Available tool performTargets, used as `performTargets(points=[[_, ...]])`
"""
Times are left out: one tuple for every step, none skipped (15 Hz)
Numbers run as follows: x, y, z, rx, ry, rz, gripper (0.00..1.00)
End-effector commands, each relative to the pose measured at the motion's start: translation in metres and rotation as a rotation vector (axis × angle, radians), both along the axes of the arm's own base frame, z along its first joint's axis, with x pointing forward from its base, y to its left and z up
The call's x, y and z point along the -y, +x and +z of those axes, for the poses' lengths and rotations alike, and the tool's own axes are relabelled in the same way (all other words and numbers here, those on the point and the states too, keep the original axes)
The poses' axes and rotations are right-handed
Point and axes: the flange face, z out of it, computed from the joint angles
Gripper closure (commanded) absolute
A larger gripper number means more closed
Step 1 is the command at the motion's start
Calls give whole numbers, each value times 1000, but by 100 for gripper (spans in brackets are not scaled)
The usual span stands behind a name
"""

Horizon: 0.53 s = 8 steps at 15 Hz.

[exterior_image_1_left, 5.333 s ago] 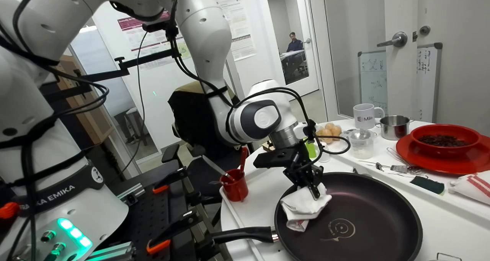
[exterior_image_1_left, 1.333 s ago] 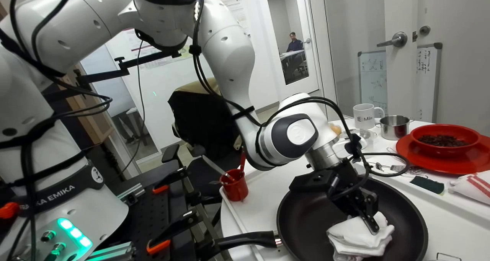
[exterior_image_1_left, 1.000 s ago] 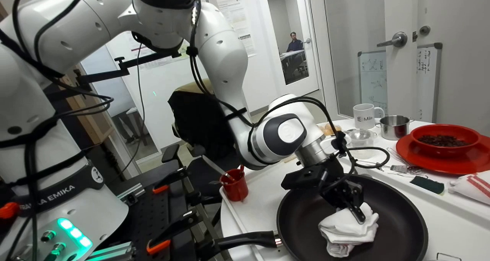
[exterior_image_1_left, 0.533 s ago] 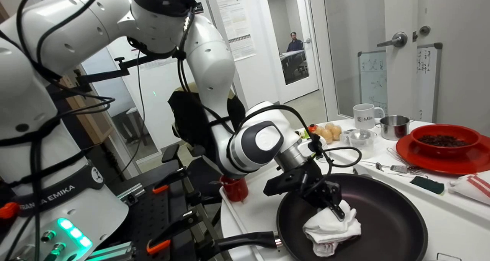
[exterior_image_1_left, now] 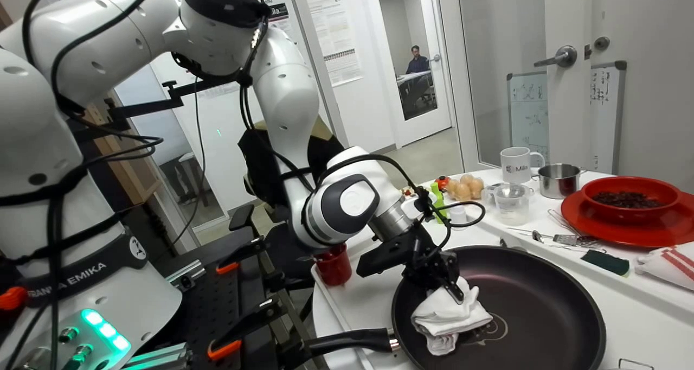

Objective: Use the towel to wipe the pan

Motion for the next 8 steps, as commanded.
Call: performTargets(points=[[-8, 12, 6, 25, 20, 6, 92], [-5, 17, 7, 39, 24, -6, 92], [0, 23, 8, 57, 25, -25, 92], [8, 28, 10, 72, 25, -45, 92], [17, 34, 10, 91, 25, -69, 92], [25, 40, 12, 108, 25, -89, 92], [36, 49, 15, 134, 27, -115, 92], [46, 55, 17, 153, 30, -138, 92]])
